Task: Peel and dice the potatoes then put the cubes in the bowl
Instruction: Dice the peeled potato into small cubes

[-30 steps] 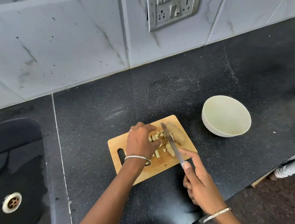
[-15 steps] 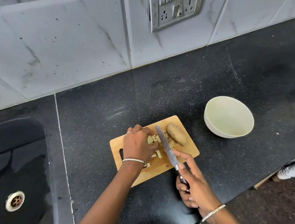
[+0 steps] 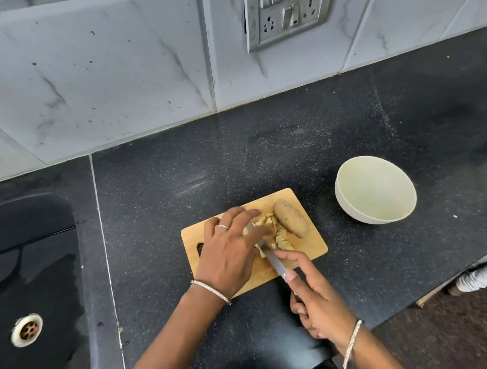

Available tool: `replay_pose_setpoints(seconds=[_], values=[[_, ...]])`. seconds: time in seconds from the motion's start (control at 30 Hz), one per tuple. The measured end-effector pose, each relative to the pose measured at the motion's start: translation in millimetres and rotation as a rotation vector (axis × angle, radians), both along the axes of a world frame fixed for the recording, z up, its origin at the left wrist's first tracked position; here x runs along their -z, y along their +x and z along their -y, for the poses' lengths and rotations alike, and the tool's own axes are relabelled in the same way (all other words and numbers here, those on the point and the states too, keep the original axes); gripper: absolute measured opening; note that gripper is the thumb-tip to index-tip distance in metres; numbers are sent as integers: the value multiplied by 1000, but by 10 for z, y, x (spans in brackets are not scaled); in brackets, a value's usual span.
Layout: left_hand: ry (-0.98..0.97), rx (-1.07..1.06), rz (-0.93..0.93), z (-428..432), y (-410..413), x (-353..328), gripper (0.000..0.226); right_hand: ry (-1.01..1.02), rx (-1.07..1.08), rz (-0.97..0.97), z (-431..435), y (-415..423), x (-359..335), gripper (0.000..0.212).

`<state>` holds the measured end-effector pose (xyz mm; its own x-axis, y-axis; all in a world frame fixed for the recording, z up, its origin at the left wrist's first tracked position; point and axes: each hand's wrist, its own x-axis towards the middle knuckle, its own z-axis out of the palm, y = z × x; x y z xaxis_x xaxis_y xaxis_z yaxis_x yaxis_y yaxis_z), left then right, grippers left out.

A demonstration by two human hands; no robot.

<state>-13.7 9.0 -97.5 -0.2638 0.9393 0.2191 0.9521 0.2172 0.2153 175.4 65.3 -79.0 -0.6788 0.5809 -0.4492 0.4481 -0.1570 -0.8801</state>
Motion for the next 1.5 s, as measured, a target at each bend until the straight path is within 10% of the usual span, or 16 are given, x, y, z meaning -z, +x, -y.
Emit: replay_pose_setpoints(seconds=[0.13, 0.33, 0.73, 1.2, 1.5], values=[[12, 61, -31, 5, -78, 73, 8, 511, -221, 110, -60, 76, 5, 31], [-48, -12, 20, -34, -268, 59, 5, 671, -387, 143, -261, 264, -172, 35], [-119, -347, 230, -32, 133, 88, 35, 583, -269, 102, -551, 532, -287, 38], [-150, -562, 237, 6, 450, 135, 13, 480, -258, 65, -458, 628, -132, 39], [111, -581, 521, 69, 291, 103, 30, 550, -247, 82, -284, 298, 71, 34]])
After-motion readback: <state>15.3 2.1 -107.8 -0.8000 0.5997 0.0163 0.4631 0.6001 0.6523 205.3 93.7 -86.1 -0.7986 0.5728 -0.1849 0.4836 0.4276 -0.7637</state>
